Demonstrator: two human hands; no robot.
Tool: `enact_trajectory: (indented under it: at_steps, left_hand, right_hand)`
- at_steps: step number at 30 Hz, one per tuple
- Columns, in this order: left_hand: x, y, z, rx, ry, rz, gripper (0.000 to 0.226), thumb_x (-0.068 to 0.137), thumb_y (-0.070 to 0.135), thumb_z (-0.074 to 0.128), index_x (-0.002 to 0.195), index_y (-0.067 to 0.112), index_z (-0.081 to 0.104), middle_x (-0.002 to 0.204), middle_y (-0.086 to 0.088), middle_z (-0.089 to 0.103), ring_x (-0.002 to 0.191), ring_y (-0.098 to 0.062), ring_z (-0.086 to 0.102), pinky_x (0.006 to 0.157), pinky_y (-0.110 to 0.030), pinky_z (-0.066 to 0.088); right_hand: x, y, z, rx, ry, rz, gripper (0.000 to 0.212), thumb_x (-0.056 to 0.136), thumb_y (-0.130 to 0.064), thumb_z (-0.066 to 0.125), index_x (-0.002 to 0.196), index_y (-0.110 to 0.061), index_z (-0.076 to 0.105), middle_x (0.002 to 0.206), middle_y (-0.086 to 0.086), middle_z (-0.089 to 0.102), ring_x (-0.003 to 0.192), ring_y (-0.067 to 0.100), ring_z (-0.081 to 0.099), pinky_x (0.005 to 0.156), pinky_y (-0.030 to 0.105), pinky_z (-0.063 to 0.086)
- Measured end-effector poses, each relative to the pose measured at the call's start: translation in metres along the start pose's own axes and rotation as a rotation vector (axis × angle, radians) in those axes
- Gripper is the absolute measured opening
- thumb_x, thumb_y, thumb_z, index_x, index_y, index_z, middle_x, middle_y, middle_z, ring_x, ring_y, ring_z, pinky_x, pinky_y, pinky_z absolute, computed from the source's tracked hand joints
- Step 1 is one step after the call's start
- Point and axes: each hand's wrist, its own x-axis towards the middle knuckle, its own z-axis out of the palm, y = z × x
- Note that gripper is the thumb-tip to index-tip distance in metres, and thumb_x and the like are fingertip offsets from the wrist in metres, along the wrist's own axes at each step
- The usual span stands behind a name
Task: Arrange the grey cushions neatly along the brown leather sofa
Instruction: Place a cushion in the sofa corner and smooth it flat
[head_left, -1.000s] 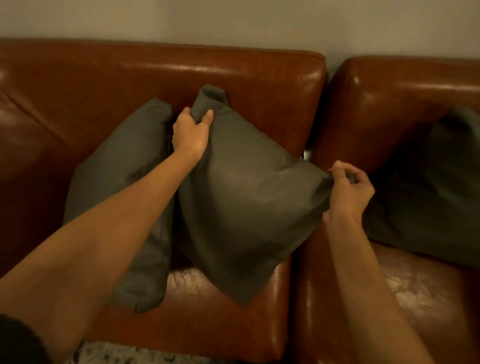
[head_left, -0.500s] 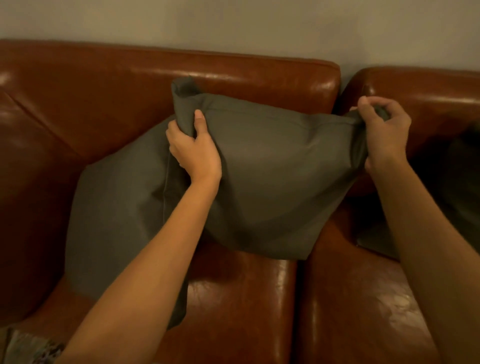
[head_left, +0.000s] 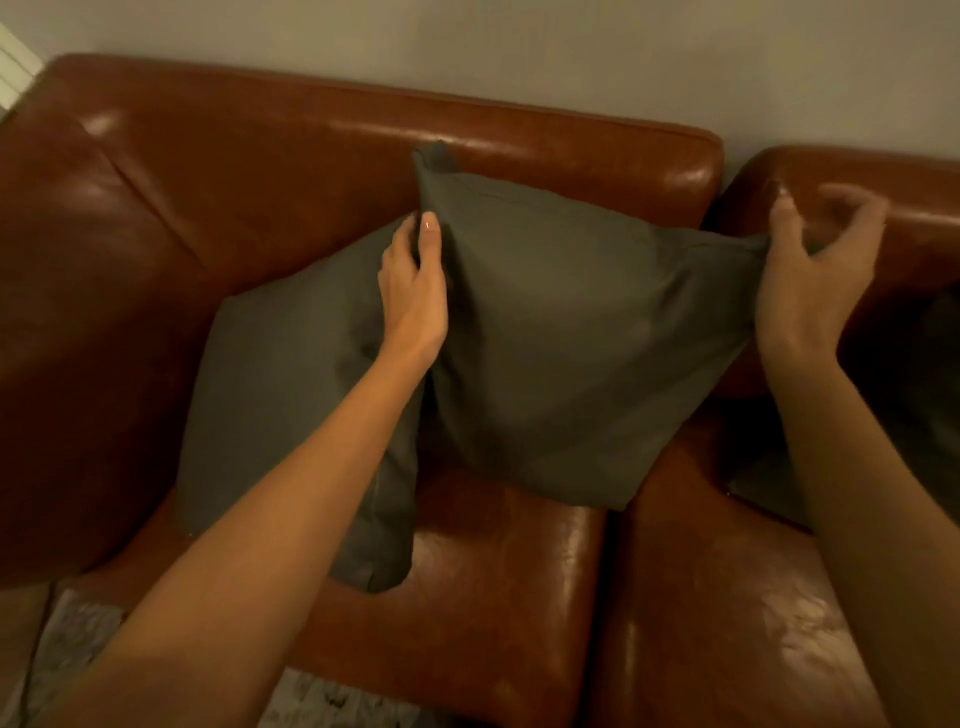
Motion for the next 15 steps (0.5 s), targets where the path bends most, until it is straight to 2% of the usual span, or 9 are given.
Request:
enact_trajectory:
  at_steps: [2, 4, 6, 8, 10, 12, 13, 15]
  left_hand:
    - [-0.007, -0.004, -0.02, 0.133, 0.02, 0.097, 0.042, 0.101, 0.042, 0.043, 0.134, 0.018, 0.054, 0.137, -0.003, 0.05, 0.13, -0.02, 0.043, 0.113, -0.035, 0.032]
    - [-0.019, -0.009, -0.039, 0.277, 0.036, 0.171, 0.03, 0.1, 0.03, 0.05, 0.124, 0.017, 0.061, 0.129, -0.004, 0.054, 0.123, -0.019, 0.044, 0.104, -0.025, 0.033]
    - [-0.037, -0.018, -0.054, 0.376, 0.025, 0.209, 0.025, 0.099, 0.025, 0.052, 0.121, 0.018, 0.063, 0.127, -0.004, 0.054, 0.123, -0.02, 0.042, 0.099, -0.022, 0.031]
    - [-0.057, -0.03, -0.067, 0.47, 0.024, 0.238, 0.028, 0.097, 0.025, 0.055, 0.123, 0.017, 0.061, 0.13, -0.007, 0.053, 0.126, -0.026, 0.04, 0.103, -0.034, 0.033]
    - [-0.079, -0.044, -0.077, 0.62, 0.017, 0.227, 0.04, 0.094, 0.031, 0.059, 0.131, 0.018, 0.054, 0.137, -0.009, 0.048, 0.13, -0.029, 0.035, 0.106, -0.043, 0.033]
    - [-0.096, -0.062, -0.084, 0.795, -0.022, 0.185, 0.061, 0.09, 0.044, 0.06, 0.143, 0.019, 0.04, 0.15, -0.008, 0.034, 0.14, -0.029, 0.023, 0.111, -0.052, 0.024]
    - [-0.103, -0.071, -0.087, 0.873, -0.058, 0.164, 0.073, 0.089, 0.051, 0.059, 0.149, 0.02, 0.03, 0.157, -0.007, 0.023, 0.146, -0.028, 0.013, 0.113, -0.059, 0.015]
    - [-0.108, -0.086, -0.092, 0.993, -0.127, 0.119, 0.093, 0.085, 0.062, 0.056, 0.155, 0.024, 0.008, 0.163, -0.002, -0.001, 0.149, -0.03, -0.012, 0.11, -0.07, -0.002]
  right_hand:
    - [-0.019, -0.012, 0.004, -0.06, -0.04, -0.186, 0.03, 0.092, -0.033, 0.054, 0.118, -0.017, 0.056, 0.121, -0.002, 0.055, 0.121, 0.013, 0.05, 0.107, 0.029, 0.038]
    - [-0.041, -0.023, 0.01, -0.097, -0.122, -0.346, 0.022, 0.093, -0.027, 0.054, 0.111, -0.015, 0.06, 0.118, 0.001, 0.057, 0.122, 0.014, 0.049, 0.112, 0.037, 0.034]
    - [-0.067, -0.03, 0.016, -0.087, -0.213, -0.413, 0.017, 0.093, -0.022, 0.055, 0.105, -0.013, 0.061, 0.115, 0.005, 0.059, 0.119, 0.015, 0.049, 0.111, 0.034, 0.033]
    - [-0.095, -0.035, 0.022, -0.063, -0.294, -0.425, 0.012, 0.092, -0.019, 0.056, 0.102, -0.014, 0.062, 0.111, 0.004, 0.059, 0.115, 0.019, 0.05, 0.105, 0.021, 0.031]
    - [-0.121, -0.036, 0.029, -0.045, -0.385, -0.418, 0.009, 0.09, -0.015, 0.058, 0.098, -0.016, 0.063, 0.107, 0.003, 0.059, 0.111, 0.022, 0.051, 0.098, 0.008, 0.023]
    - [-0.146, -0.034, 0.039, -0.04, -0.472, -0.385, 0.01, 0.089, -0.014, 0.059, 0.097, -0.019, 0.064, 0.104, 0.004, 0.06, 0.107, 0.025, 0.052, 0.093, 0.003, 0.021]
    - [-0.158, -0.033, 0.045, -0.042, -0.515, -0.369, 0.012, 0.089, -0.013, 0.06, 0.097, -0.02, 0.065, 0.103, 0.003, 0.06, 0.105, 0.026, 0.052, 0.092, 0.004, 0.022]
    - [-0.179, -0.031, 0.059, -0.057, -0.62, -0.298, 0.014, 0.089, -0.014, 0.061, 0.1, -0.023, 0.065, 0.104, -0.002, 0.057, 0.104, 0.024, 0.05, 0.093, 0.014, 0.03]
